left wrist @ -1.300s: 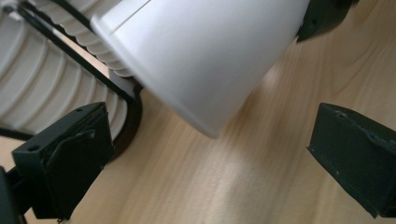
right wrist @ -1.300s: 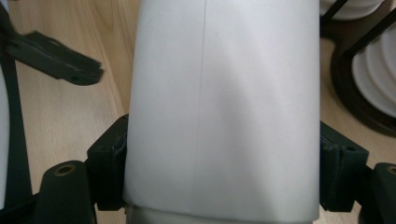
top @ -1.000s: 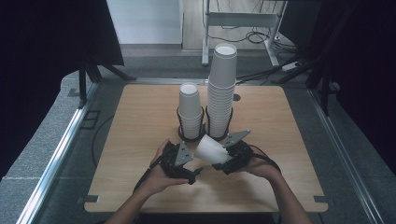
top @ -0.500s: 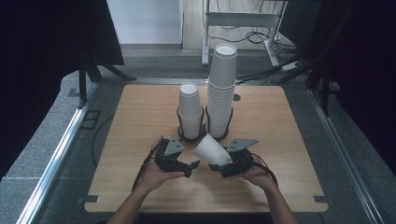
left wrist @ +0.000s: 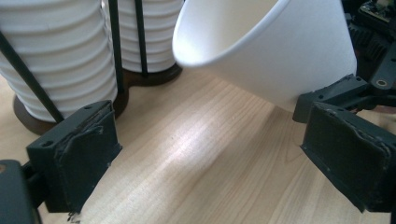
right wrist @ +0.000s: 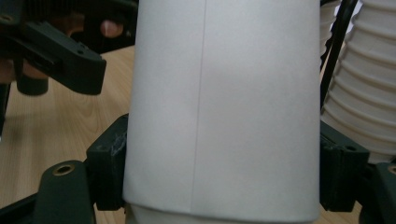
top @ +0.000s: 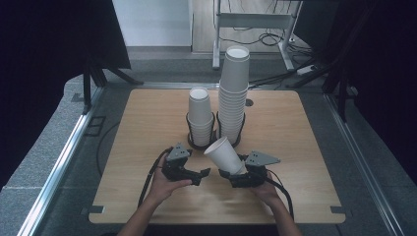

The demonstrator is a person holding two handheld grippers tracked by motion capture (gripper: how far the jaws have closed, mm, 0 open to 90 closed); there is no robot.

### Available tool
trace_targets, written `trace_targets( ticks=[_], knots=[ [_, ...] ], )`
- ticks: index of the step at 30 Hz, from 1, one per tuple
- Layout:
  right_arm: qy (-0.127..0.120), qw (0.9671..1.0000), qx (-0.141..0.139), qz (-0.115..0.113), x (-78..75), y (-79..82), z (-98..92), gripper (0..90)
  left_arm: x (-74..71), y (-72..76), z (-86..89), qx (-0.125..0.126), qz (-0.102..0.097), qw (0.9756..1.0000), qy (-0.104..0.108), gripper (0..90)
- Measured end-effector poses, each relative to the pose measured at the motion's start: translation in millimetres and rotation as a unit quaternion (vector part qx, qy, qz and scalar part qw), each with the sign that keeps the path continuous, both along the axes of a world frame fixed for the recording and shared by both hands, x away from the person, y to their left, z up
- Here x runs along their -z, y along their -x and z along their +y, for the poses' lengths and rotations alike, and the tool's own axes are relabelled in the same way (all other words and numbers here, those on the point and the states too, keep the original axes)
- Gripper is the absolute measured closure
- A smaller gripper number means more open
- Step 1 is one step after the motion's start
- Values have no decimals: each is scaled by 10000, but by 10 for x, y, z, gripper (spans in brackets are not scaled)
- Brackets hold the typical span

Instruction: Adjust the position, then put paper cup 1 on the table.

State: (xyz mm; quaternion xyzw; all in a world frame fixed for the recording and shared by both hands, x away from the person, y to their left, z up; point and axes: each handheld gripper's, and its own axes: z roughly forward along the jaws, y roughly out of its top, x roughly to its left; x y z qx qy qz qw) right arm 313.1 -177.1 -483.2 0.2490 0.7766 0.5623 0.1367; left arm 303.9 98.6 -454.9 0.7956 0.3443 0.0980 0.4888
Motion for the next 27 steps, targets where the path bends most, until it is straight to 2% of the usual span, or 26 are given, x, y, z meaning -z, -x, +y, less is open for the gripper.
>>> trace_targets(
  ticks=[4,5,7,11,19,24,27],
  knots=[
    [-90,9999,54,-79,20,20,10,218,8,-9,46,32,153,9995,279,41],
    [-216,9997,71,-96,24,33,13,218,5,-10,57,45,166,9993,331,43],
    [-238,9996,87,-117,23,38,17,218,-2,-7,75,63,187,9989,414,43],
    [-278,9994,77,-190,27,54,31,219,5,-12,101,107,236,9984,496,46],
    [-421,9990,34,-173,51,66,50,219,14,-6,111,140,332,9969,700,51],
    [-494,9984,-26,-260,47,82,74,219,2,19,116,231,404,9938,1009,48],
    [-516,9981,-46,-330,41,93,94,219,-5,3,124,299,488,9901,1284,34]
  ],
)
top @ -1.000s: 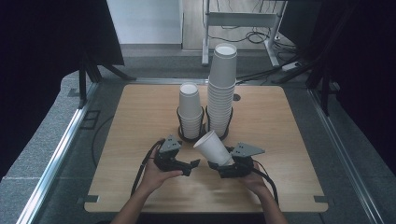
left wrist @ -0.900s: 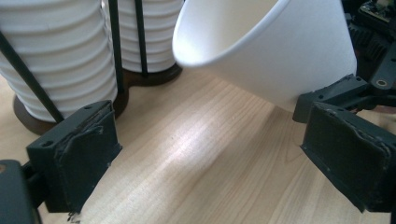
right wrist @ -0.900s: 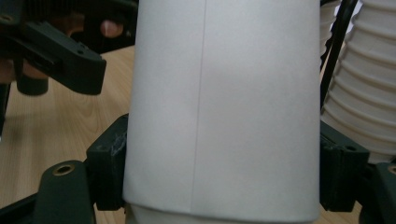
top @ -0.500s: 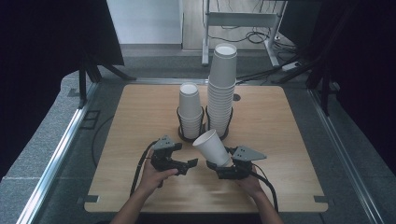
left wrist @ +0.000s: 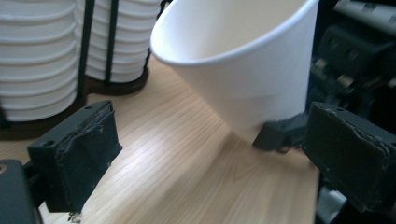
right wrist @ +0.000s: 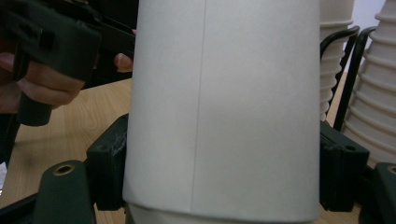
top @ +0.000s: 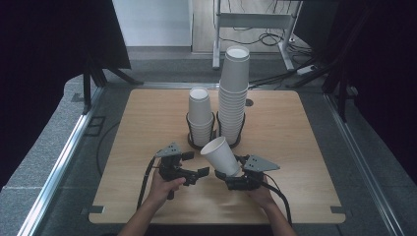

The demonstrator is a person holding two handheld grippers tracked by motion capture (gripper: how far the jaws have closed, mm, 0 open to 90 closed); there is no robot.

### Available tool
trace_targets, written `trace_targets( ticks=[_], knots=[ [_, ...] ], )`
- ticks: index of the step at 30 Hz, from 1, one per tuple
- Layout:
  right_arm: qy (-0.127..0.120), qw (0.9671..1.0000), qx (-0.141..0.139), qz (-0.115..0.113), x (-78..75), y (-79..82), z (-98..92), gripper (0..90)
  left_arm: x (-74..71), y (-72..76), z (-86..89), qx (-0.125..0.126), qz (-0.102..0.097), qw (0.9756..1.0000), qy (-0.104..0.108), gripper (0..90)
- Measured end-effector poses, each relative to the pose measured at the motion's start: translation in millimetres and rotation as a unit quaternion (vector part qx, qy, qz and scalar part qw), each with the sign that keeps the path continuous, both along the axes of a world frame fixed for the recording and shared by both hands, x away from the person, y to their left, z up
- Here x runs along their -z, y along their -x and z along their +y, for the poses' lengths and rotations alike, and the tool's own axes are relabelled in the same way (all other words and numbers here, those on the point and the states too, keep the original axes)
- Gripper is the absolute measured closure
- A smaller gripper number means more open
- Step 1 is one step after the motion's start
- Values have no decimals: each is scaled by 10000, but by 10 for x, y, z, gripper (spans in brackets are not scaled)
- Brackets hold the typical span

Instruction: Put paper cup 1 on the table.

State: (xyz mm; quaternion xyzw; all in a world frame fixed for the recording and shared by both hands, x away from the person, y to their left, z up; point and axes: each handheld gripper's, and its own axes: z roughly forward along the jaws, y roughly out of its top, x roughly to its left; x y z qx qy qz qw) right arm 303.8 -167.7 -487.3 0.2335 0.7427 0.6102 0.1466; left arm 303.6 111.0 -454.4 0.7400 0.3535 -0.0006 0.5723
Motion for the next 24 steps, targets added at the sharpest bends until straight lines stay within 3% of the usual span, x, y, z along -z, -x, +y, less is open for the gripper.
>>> trace_targets(
  ticks=[4,9,15,24],
  knots=[
    [2,10000,-54,-44,6,26,27,219,7,-31,-25,70,155,9994,308,29],
    [33,9998,-96,-145,9,63,87,221,8,-46,-99,126,217,9992,327,24],
    [229,9990,-267,-262,43,113,214,222,3,-106,-108,61,347,9969,697,23],
    [292,9988,-300,-269,83,120,295,224,45,-155,-147,-14,396,9959,816,24]
  ],
)
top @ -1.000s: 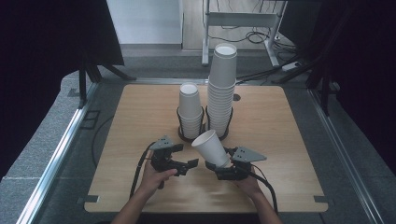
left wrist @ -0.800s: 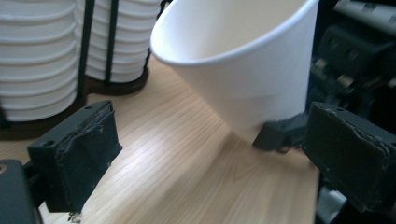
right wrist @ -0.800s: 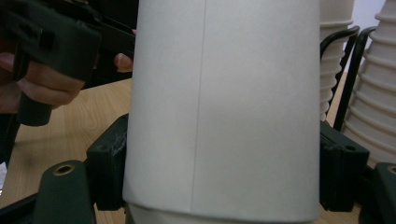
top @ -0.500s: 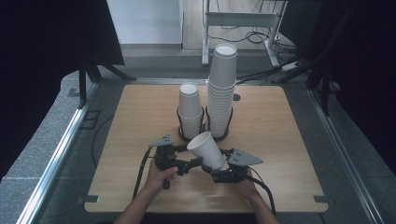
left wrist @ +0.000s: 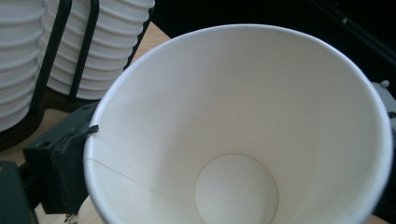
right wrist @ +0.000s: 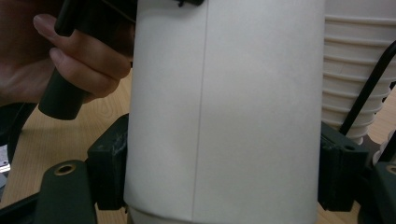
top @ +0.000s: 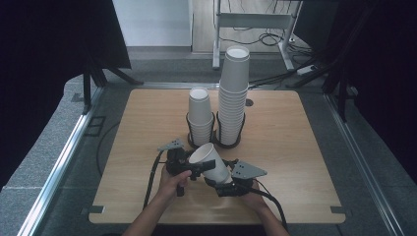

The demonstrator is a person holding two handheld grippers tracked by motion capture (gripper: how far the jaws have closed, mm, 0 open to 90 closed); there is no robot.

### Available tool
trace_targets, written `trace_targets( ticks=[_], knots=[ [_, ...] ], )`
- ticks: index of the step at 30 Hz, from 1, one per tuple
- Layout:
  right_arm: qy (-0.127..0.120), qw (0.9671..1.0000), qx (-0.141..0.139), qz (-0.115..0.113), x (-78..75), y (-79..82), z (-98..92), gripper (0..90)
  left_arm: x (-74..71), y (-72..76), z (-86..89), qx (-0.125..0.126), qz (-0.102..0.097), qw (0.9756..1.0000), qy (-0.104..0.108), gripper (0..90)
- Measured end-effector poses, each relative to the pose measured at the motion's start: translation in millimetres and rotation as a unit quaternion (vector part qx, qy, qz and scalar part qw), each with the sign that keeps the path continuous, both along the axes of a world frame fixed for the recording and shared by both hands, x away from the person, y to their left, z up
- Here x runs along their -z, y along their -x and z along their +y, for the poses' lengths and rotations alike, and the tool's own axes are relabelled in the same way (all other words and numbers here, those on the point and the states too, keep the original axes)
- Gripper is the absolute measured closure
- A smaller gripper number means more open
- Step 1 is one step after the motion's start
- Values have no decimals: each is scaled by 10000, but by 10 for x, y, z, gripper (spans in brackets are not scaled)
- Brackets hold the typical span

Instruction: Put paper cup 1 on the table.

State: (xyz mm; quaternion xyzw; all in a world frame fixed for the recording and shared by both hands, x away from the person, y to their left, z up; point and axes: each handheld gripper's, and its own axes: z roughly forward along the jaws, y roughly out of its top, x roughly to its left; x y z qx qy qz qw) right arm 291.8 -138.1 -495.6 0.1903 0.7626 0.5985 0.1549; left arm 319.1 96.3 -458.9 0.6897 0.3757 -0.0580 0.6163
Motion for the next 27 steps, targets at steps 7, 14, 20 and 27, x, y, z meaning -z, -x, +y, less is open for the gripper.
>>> trace_targets(
  ticks=[7,14,20,27],
  knots=[
    [-27,10000,-4,-49,-4,10,14,224,27,-26,-29,46,99,9998,182,24],
    [5,10000,6,-67,7,15,41,223,32,-29,-30,45,89,9998,177,48],
    [21,10000,14,-36,17,9,43,218,37,-24,-34,34,41,9999,150,66],
    [32,9999,9,100,40,-10,48,198,32,-7,-48,-29,-66,10000,18,84]
  ],
)
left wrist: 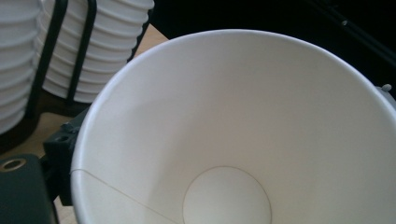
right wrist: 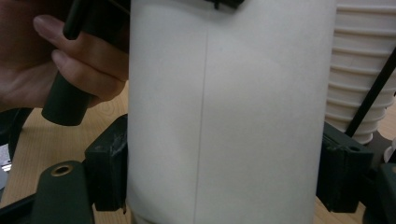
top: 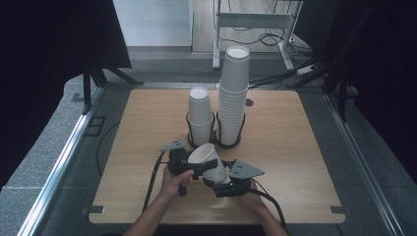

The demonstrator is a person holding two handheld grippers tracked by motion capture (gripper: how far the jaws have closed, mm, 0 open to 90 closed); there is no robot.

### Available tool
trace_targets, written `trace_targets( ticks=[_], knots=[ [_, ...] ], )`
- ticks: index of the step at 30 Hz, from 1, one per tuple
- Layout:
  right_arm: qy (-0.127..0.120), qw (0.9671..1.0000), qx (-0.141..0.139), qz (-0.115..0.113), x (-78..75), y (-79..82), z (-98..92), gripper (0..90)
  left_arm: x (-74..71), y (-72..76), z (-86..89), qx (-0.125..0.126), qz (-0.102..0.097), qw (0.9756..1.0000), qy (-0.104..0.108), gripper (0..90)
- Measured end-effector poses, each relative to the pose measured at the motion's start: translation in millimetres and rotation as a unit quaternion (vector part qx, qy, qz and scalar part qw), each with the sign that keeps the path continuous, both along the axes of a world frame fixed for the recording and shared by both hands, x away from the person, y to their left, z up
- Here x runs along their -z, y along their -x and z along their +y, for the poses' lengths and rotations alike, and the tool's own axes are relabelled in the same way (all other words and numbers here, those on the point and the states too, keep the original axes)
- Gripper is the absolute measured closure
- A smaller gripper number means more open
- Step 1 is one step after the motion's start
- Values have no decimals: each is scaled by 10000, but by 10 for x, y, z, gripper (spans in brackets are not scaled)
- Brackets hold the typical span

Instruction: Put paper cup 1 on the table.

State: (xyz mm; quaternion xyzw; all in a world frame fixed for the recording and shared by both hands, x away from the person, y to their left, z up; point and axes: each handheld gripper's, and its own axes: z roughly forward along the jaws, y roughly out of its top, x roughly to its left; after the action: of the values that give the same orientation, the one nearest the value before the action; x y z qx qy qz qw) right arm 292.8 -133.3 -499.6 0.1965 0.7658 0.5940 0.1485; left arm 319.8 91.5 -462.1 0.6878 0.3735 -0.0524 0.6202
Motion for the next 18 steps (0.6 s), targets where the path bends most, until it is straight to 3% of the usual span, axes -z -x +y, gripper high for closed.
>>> trace_targets(
  ticks=[3,9,14,18],
  knots=[
    [46,10000,43,58,7,-13,1,136,-31,7,36,-109,-131,9999,-25,89],
    [156,9997,83,183,42,-34,1,118,-109,13,135,-321,-379,9986,-204,97],
    [226,9995,74,224,56,-33,2,117,-202,64,163,-466,-726,9952,-469,125],
    [255,9994,93,231,61,-36,-11,119,-239,88,170,-480,-890,9926,-678,124]
  ],
)
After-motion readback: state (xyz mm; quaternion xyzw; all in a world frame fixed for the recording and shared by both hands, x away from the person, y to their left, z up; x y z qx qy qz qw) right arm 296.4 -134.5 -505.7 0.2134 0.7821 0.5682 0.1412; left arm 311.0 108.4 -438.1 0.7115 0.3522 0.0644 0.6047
